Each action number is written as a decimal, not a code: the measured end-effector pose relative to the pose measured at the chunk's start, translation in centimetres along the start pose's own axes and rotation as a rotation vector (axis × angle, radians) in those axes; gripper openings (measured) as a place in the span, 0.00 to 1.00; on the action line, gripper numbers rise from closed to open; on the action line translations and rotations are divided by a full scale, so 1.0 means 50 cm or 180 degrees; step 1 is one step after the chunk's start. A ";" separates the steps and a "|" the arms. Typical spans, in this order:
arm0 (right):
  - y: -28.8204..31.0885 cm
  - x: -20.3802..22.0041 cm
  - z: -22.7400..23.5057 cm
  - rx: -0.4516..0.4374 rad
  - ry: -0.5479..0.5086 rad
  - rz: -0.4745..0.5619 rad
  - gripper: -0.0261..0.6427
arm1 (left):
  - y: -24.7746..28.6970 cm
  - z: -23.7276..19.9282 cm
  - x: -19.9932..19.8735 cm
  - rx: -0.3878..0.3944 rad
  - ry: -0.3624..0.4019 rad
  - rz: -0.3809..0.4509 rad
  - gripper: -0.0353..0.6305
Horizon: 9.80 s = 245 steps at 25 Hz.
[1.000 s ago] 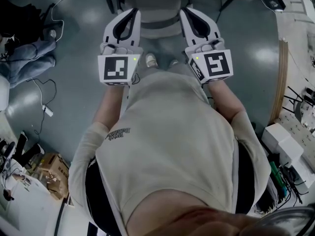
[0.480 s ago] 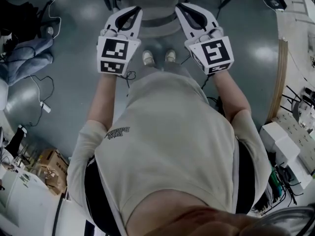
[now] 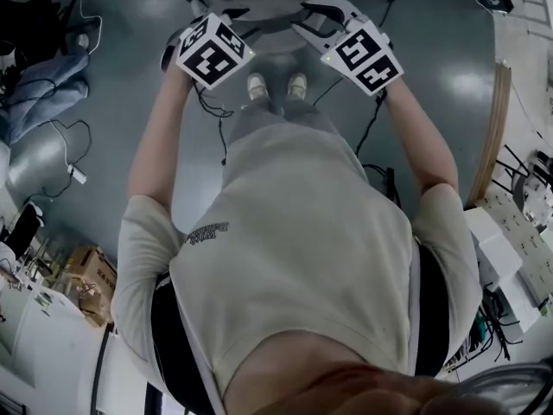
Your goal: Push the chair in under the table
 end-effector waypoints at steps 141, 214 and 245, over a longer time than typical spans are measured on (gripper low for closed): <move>0.547 0.405 0.249 -0.2024 -0.0790 -0.1094 0.48 | 0.564 -0.303 0.125 0.1205 0.0962 -0.0997 0.43; 0.058 -0.285 0.495 0.1072 0.0536 0.1629 0.18 | -0.224 -0.454 -0.352 -0.0855 -0.0321 0.3133 0.19; -0.085 -0.420 0.474 0.1399 0.0326 0.2226 0.07 | -0.352 -0.422 -0.402 -0.1035 -0.0390 0.3314 0.07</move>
Point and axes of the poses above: the fingertips, and each gripper's own axes: y forward along the fingers, z to its right, x out of its underside, the point moved 4 cm from there along -y, backward along the fingers, and after that the axes turned 6 degrees about -y, right-handed, at the moved point
